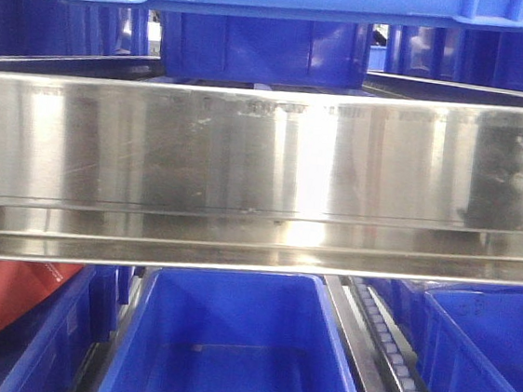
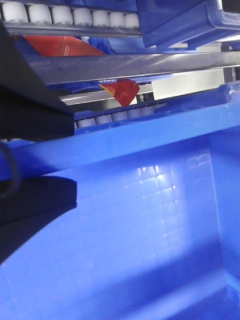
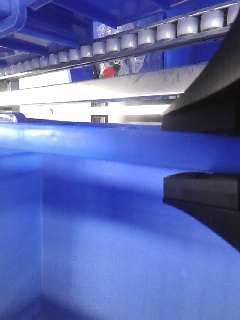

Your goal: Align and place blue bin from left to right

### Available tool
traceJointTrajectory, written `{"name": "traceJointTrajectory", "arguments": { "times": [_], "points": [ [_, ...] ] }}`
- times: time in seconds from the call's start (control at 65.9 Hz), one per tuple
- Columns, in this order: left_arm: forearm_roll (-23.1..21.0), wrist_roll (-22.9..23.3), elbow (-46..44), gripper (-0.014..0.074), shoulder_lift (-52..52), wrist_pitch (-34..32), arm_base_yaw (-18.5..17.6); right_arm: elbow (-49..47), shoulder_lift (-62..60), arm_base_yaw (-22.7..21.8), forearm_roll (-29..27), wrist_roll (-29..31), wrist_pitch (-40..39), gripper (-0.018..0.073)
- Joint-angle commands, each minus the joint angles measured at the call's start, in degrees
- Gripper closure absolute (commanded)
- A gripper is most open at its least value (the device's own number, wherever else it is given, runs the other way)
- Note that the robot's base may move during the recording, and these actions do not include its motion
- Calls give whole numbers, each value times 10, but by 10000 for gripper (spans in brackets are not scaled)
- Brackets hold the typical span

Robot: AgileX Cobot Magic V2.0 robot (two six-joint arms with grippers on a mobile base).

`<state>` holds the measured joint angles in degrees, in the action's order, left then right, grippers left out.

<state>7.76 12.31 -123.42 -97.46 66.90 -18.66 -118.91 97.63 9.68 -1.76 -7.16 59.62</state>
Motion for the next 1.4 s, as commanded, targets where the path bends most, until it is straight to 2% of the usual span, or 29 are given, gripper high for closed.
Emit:
{"name": "traceJointTrajectory", "arguments": {
  "times": [0.0, 1.154, 1.381],
  "points": [
    [18, -12, -8, 707, 16, -35, 1, -10, -16, -3, 18, 7, -60, 711],
    [18, -12, -8, 707, 16, -36, 1, -10, -16, -3, 18, 7, -49, 711],
    [-11, -12, -8, 707, 12, -28, 1, -10, -13, -3, 18, 7, -11, 711]
  ]
}}
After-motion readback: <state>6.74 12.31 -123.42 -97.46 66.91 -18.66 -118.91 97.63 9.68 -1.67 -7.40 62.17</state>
